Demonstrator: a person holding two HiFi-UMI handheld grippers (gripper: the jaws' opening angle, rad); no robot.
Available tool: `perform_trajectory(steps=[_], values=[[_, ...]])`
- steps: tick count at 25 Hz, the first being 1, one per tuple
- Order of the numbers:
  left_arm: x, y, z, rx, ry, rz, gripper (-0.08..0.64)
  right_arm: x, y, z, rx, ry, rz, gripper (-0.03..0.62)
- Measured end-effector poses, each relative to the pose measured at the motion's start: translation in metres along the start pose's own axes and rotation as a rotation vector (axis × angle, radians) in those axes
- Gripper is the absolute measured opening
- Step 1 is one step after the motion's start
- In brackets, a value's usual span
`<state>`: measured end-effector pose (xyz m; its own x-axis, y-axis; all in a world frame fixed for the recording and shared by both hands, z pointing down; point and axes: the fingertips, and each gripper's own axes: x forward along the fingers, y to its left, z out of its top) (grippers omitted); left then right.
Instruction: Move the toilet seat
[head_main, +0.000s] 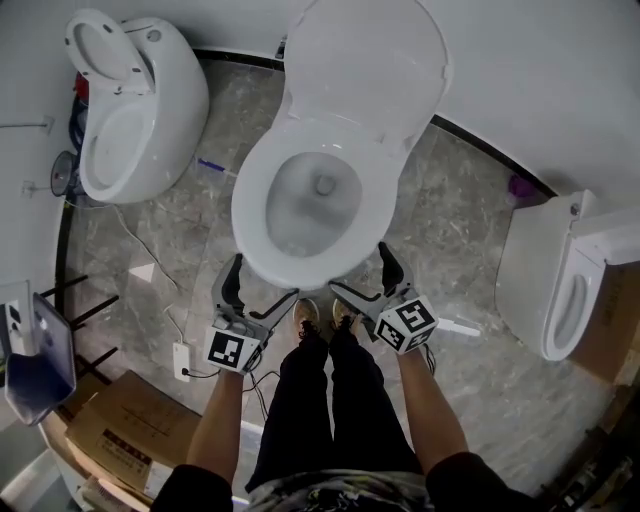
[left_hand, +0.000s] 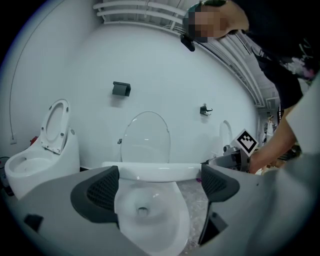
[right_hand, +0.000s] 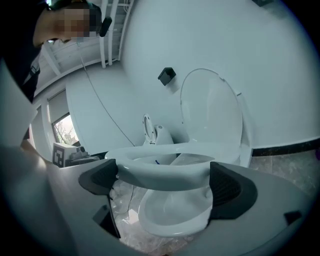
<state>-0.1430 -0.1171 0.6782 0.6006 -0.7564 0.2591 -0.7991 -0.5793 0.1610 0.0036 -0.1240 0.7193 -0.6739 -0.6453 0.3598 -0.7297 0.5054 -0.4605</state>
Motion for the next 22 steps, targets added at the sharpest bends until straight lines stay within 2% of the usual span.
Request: perform_trajectory(steps=[1, 2, 4, 7, 12, 22], values=[[0.001, 0.0, 0.005, 0.0, 0.0, -0.001, 0.505, -0.001, 0.005, 0.008, -0.056, -0.002, 0.006, 0.573], [0.001, -0.001, 0.008, 0.001, 0.005, -0.001, 0.505, 0.0, 0.01, 0.015, -0.123, 0.006, 0.016, 0.518], [0.001, -0.001, 0.009, 0.002, 0.018, 0.001, 0.505, 0.0, 0.016, 0.021, -0.205, 0.028, 0.023, 0.509], [0.002, -0.001, 0.01, -0.003, 0.027, 0.008, 0.506, -0.003, 0.013, 0.031, -0.208, -0.001, -0.019, 0.512], [0.005, -0.001, 0.019, -0.009, 0.018, 0.008, 0.506, -0.003, 0.018, 0.042, -0.272, -0.04, -0.053, 0.512], [0.016, 0.003, 0.052, -0.012, 0.005, 0.003, 0.506, -0.018, 0.023, 0.061, -0.326, -0.079, -0.187, 0.511]])
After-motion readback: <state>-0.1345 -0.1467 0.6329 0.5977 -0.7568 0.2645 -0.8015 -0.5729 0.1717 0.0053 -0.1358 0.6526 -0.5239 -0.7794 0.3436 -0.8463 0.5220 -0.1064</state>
